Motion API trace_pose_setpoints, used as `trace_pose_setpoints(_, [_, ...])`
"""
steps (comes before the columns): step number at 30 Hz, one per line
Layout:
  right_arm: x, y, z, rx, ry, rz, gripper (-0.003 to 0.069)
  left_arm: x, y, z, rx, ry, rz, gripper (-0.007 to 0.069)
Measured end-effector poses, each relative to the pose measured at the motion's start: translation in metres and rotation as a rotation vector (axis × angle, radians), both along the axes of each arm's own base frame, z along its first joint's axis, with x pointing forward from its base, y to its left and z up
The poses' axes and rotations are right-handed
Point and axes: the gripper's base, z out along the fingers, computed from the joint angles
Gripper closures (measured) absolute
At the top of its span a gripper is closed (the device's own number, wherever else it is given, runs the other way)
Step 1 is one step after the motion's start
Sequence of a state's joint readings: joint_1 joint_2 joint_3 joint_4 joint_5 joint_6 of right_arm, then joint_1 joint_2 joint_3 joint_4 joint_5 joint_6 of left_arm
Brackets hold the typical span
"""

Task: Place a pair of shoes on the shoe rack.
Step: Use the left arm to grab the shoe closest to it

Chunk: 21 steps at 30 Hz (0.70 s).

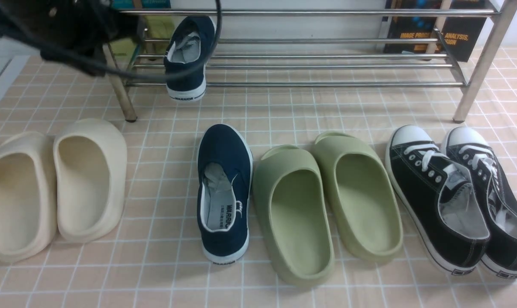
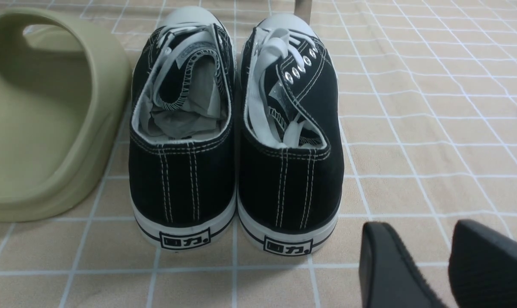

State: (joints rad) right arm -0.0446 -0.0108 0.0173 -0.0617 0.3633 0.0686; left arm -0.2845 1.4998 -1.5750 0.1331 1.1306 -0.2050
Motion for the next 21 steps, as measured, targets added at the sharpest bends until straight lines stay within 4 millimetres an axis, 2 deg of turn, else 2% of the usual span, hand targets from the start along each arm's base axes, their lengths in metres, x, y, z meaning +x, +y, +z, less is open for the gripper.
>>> trace_pose_setpoints(3, [0.000,0.000,0.000,0.000,0.000,0.000,0.0420,-0.029,-0.001,-0.043,-0.065,0.117,-0.036,0.0589])
trace_pose_setpoints(4, [0.000,0.000,0.000,0.000,0.000,0.000,0.0420,-0.030,-0.001,-0.042,-0.072,0.113,-0.040,0.0589])
trace_pose_setpoints(5, [0.000,0.000,0.000,0.000,0.000,0.000,0.0420,-0.039,-0.004,-0.063,-0.094,0.168,-0.076,0.0587])
trace_pose_setpoints(6, [0.000,0.000,0.000,0.000,0.000,0.000,0.0420,-0.040,-0.005,-0.065,-0.098,0.177,-0.078,0.0587])
trace_pose_setpoints(8, [0.000,0.000,0.000,0.000,0.000,0.000,0.0420,-0.049,-0.020,-0.085,-0.107,0.221,-0.165,0.0582])
trace_pose_setpoints(9, [0.000,0.000,0.000,0.000,0.000,0.000,0.0420,-0.051,-0.022,-0.088,-0.104,0.227,-0.178,0.0582])
trace_pose_setpoints(11, [0.000,0.000,0.000,0.000,0.000,0.000,0.0420,-0.055,-0.044,-0.098,-0.088,0.223,-0.266,0.0573])
trace_pose_setpoints(13, [0.000,0.000,0.000,0.000,0.000,0.000,0.0420,-0.054,-0.053,-0.101,-0.079,0.210,-0.289,0.0568])
trace_pose_setpoints(14, [0.000,0.000,0.000,0.000,0.000,0.000,0.0420,-0.051,-0.063,-0.107,-0.075,0.197,-0.297,0.0552])
trace_pose_setpoints(16, [0.000,0.000,0.000,0.000,0.000,0.000,0.0420,-0.044,-0.069,-0.117,-0.070,0.194,-0.271,0.0517])
trace_pose_setpoints(19, [0.000,0.000,0.000,0.000,0.000,0.000,0.0420,-0.033,-0.073,-0.133,-0.065,0.216,-0.222,0.0421])
trace_pose_setpoints(20, [0.000,0.000,0.000,0.000,0.000,0.000,0.0420,-0.032,-0.073,-0.134,-0.068,0.217,-0.216,0.0414])
trace_pose_setpoints(21, [0.000,0.000,0.000,0.000,0.000,0.000,0.0420,-0.028,-0.075,-0.142,-0.067,0.230,-0.199,0.0363])
